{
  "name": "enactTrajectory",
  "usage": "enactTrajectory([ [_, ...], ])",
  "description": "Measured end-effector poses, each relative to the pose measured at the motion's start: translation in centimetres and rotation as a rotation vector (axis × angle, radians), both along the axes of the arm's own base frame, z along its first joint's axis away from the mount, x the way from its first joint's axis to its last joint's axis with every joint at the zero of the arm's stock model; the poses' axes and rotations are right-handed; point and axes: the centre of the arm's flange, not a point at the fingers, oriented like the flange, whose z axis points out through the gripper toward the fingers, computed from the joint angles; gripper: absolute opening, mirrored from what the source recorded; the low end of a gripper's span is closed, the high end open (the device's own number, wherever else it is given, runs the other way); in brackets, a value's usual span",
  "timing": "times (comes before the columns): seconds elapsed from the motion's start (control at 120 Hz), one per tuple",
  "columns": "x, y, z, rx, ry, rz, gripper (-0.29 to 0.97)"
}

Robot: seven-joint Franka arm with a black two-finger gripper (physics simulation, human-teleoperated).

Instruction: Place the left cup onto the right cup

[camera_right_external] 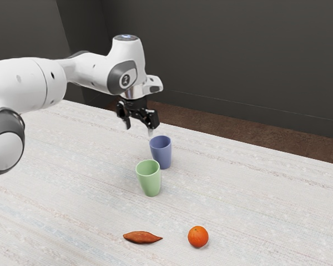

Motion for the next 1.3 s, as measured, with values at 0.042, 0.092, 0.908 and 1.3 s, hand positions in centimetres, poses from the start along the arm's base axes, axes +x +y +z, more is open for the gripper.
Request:
enactTrajectory([
  [0.042, 0.5, -0.3, -0.5, -0.003, -0.008, -0.004, 0.68],
  [0.092, 1.0, -0.5, -1.3, -0.004, -0.014, -0.006, 0.68],
  [0.908, 2.8, -0.5, -7.2, -0.047, -0.025, 0.013, 0.07],
  [1.3, 2.8, -0.9, -7.0, -0.051, -0.031, 0.014, -0.09],
])
